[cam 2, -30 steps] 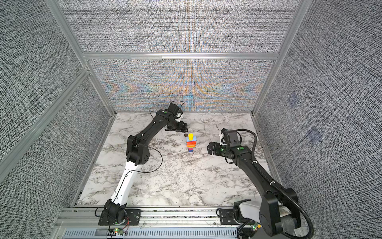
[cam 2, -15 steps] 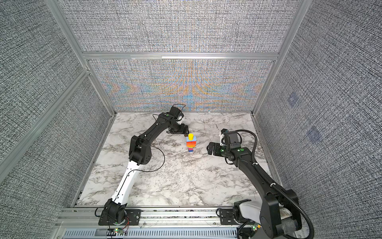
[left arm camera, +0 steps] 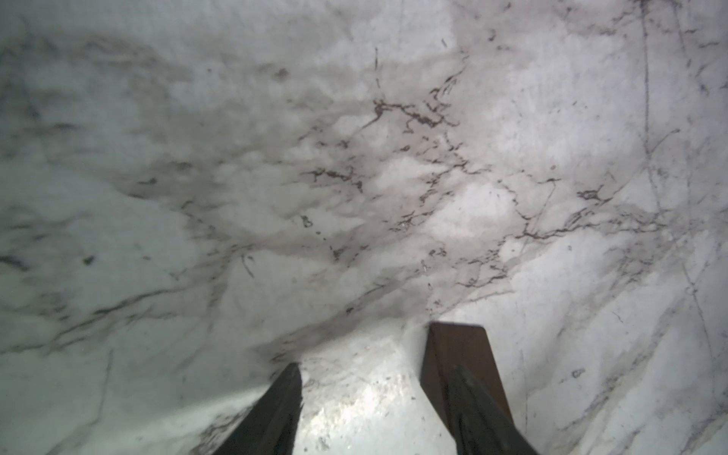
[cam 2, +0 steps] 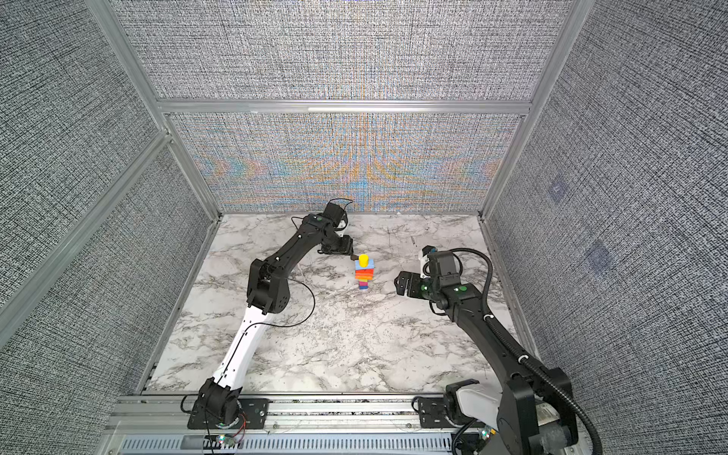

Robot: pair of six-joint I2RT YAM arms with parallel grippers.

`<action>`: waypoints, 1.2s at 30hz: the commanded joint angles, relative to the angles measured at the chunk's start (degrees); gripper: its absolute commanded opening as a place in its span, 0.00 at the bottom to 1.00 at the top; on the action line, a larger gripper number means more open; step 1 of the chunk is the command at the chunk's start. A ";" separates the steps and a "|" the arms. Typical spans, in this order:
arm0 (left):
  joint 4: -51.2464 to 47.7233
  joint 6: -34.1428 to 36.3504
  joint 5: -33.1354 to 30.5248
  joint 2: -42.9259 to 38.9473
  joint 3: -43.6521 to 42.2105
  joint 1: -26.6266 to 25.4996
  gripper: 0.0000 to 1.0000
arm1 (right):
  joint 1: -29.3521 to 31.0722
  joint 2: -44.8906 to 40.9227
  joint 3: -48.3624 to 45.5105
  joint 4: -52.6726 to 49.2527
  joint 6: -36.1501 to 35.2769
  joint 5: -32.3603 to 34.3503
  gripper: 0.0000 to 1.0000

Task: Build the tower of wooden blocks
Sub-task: 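Move the open left gripper over the dark brown wedge and lower around it, then close the left gripper on the dark brown wedge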

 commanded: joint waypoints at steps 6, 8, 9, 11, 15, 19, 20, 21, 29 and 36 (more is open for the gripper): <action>-3.35 -0.28 -5.93 -0.64 0.96 -0.05 0.48 | 0.02 -0.77 -0.34 0.71 0.08 -0.24 0.99; -4.30 0.02 -7.76 -0.62 0.95 0.05 0.47 | 0.00 -0.99 -0.39 0.74 0.09 -0.29 0.99; -4.75 0.16 -8.84 -0.77 0.96 0.12 0.47 | 0.08 -1.05 -0.36 0.71 0.11 -0.33 0.99; -5.38 -0.09 -10.30 -1.14 0.52 0.28 0.45 | 0.00 -1.14 -0.45 0.71 0.06 -0.41 0.99; -1.32 -1.41 -8.06 -5.44 -5.51 0.49 0.48 | -0.01 -1.04 -0.42 0.70 0.08 -0.80 0.99; 1.13 -3.41 -4.07 -7.02 -6.82 0.57 0.64 | -0.01 -1.32 -0.42 0.69 0.12 -0.77 0.99; 1.46 -3.91 -2.76 -6.83 -6.61 0.57 0.67 | -0.01 -1.30 -0.39 0.62 0.08 -0.77 0.99; 1.82 -4.47 -1.81 -6.84 -6.54 0.53 0.69 | 0.02 -1.39 -0.46 0.64 0.08 -0.77 0.99; 4.05 -5.92 3.33 -5.27 -6.61 0.25 0.77 | -0.01 -2.05 -0.69 0.62 0.06 -0.60 0.99; 3.76 -6.41 2.63 -4.73 -5.81 -0.81 0.78 | 0.05 -2.30 -0.89 1.11 0.31 -0.88 0.99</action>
